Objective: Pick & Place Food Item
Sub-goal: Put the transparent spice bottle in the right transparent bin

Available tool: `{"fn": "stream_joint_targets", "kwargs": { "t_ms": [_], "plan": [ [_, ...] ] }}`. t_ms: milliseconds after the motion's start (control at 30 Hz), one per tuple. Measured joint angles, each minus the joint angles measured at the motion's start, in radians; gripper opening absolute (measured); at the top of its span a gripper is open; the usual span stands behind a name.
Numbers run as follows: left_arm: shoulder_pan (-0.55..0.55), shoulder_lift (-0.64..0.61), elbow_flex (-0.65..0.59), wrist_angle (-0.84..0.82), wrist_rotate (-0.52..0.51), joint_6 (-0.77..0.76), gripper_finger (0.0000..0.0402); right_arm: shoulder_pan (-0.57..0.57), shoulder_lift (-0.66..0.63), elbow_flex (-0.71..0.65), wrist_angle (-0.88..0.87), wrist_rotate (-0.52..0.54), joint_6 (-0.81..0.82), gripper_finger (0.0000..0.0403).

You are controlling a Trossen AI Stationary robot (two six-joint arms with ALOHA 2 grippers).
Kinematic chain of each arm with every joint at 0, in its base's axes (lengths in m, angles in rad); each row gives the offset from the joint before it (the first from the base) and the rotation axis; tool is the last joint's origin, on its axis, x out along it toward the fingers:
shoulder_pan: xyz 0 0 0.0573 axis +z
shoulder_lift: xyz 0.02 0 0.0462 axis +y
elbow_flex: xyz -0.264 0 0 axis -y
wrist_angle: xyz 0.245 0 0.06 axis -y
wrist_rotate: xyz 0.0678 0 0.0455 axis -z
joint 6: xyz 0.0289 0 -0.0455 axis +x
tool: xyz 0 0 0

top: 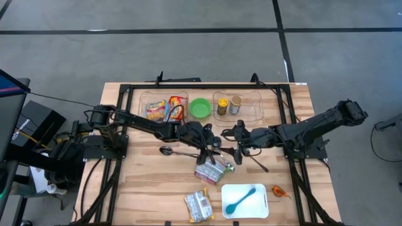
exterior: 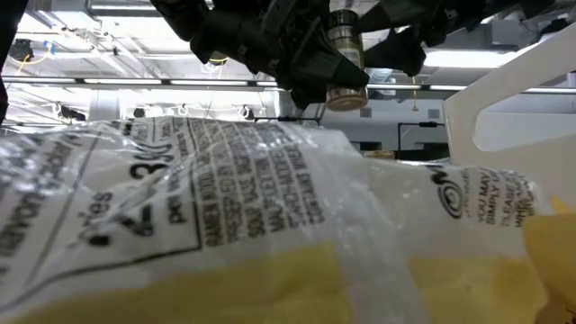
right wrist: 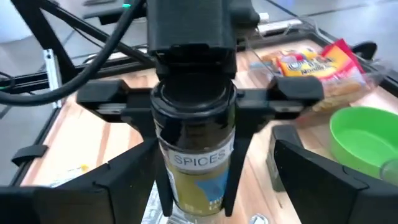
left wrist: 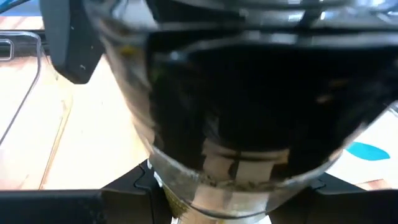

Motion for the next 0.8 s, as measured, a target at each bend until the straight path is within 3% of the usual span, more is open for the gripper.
{"fn": "stream_joint_targets", "kwargs": {
  "t_ms": [800],
  "plan": [
    [-0.008,0.0,0.0,0.023,0.002,-0.003,0.0182,-0.004,0.086,0.0,0.105,-0.023,-0.027,0.0311]
  ]
}}
